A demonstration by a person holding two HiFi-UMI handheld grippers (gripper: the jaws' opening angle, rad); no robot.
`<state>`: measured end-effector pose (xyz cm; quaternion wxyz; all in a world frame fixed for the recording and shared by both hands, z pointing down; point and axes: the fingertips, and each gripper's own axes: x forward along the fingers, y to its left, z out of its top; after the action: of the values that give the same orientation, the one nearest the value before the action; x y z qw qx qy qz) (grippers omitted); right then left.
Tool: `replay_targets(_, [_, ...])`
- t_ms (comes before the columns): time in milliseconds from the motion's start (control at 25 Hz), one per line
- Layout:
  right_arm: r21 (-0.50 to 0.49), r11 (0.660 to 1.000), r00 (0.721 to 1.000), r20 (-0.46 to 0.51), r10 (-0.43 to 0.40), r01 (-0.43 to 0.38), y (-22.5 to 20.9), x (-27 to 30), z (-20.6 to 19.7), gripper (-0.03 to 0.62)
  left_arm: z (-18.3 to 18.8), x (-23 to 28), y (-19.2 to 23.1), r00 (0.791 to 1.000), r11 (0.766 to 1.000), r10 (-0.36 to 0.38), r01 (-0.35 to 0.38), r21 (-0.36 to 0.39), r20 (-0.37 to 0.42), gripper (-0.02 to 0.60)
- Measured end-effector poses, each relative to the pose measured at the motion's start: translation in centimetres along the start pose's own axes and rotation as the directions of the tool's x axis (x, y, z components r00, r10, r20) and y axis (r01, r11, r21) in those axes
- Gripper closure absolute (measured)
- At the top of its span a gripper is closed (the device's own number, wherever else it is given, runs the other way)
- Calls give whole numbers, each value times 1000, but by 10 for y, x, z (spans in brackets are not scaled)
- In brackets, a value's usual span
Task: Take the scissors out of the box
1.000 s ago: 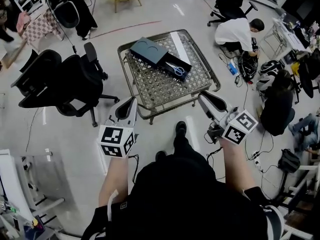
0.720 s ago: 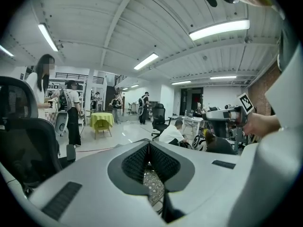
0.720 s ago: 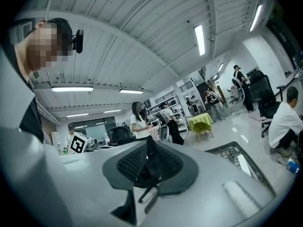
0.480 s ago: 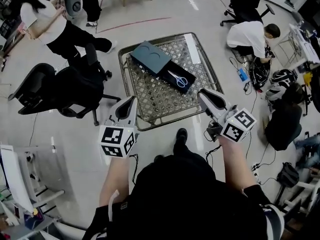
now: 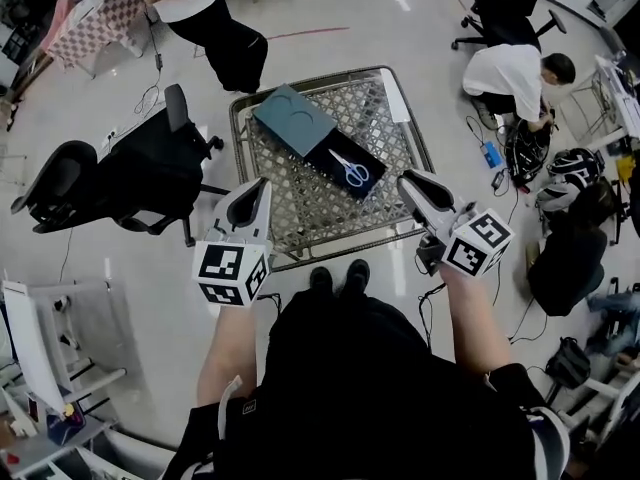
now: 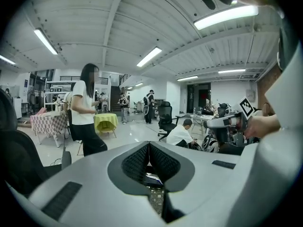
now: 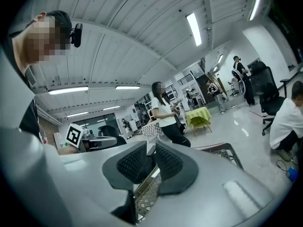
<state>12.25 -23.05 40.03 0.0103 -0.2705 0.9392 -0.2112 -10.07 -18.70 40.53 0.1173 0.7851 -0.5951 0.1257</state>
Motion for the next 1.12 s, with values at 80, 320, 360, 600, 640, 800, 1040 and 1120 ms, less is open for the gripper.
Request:
replay_targets(80, [-12, 1000, 1000, -21, -11, 11, -3, 7, -4, 523, -1, 5, 4, 1000, 1000, -10, 10, -9, 2, 574])
replay_targets(320, [-63, 995, 990, -117, -85, 78, -8, 33, -29, 523, -16, 14, 6, 996, 996, -84, 84, -18, -4, 574])
replay_targets(360, [-70, 994, 986, -136, -94, 85, -7, 38, -35, 523, -19, 16, 7, 996, 995, -94, 94, -22, -5, 574])
replay_targets(600, [-103, 988, 954, -269, -136, 112, -19, 64, -72, 459, -27, 28, 14, 992, 991, -123, 122, -53, -14, 574])
replay_targets(640, [-105, 987, 946, -291, -144, 118, -25, 68, -79, 452, -28, 30, 15, 992, 991, -125, 123, -54, -17, 574])
replay_targets(800, [-107, 985, 915, -366, -168, 138, -52, 85, -103, 441, -33, 43, 22, 993, 991, -116, 113, -67, -37, 574])
replay_targets(1040, [-113, 985, 860, -481, -172, 134, -90, 104, -147, 441, -45, 66, 28, 992, 992, -103, 96, -83, -78, 574])
replay_targets(1120, [-117, 986, 833, -528, -165, 122, -100, 109, -164, 441, -47, 72, 29, 991, 992, -95, 86, -94, -91, 574])
